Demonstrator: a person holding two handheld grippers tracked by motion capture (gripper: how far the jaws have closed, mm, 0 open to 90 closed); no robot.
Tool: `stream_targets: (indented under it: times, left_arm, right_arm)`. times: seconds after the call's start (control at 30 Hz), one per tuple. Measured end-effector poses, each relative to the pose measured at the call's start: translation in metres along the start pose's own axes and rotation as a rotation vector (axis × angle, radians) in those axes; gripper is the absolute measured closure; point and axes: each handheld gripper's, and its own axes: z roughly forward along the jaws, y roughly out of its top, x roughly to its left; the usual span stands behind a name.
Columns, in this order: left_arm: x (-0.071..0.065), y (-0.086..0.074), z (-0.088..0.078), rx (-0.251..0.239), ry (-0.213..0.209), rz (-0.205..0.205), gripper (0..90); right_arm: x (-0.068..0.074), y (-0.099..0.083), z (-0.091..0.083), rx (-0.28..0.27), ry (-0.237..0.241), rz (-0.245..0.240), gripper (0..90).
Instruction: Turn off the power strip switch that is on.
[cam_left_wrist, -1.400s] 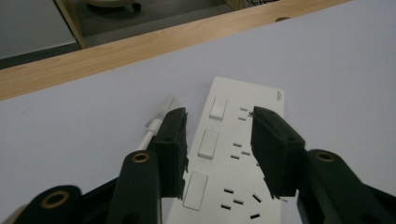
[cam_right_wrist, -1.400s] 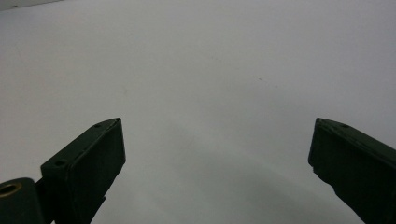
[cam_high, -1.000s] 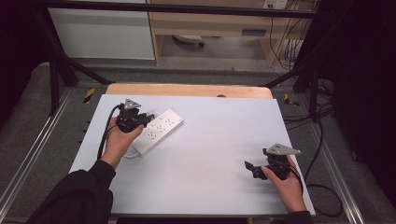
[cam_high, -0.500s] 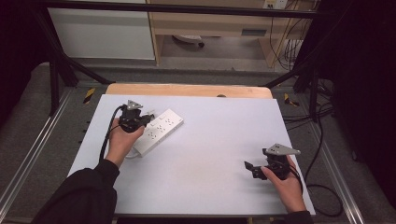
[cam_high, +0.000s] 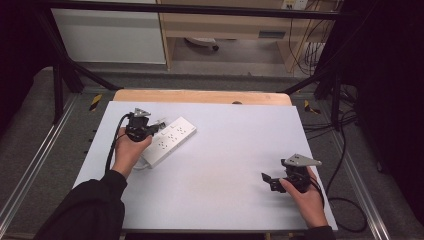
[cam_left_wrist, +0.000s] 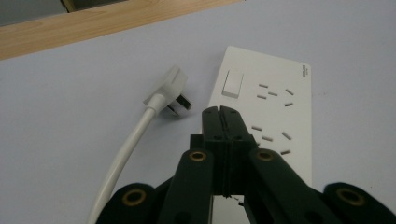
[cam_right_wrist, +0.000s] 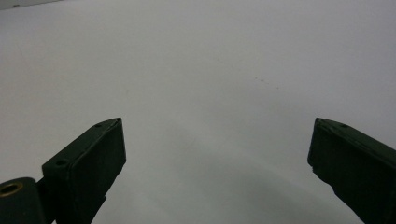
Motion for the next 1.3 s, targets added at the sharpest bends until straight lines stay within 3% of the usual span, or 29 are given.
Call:
stream_targets:
  times: [0.57, 1.3]
  left_arm:
    - [0.003, -0.009, 0.009, 0.054, 0.002, 0.005, 89.9]
    - [0.0, -0.017, 0.018, 0.074, 0.003, 0.01, 90.0]
  right_arm:
    - [0.001, 0.0, 0.0, 0.002, 0.006, -0.012, 4.6]
    - [0.001, 0.0, 0.001, 0.009, 0.008, -0.008, 4.6]
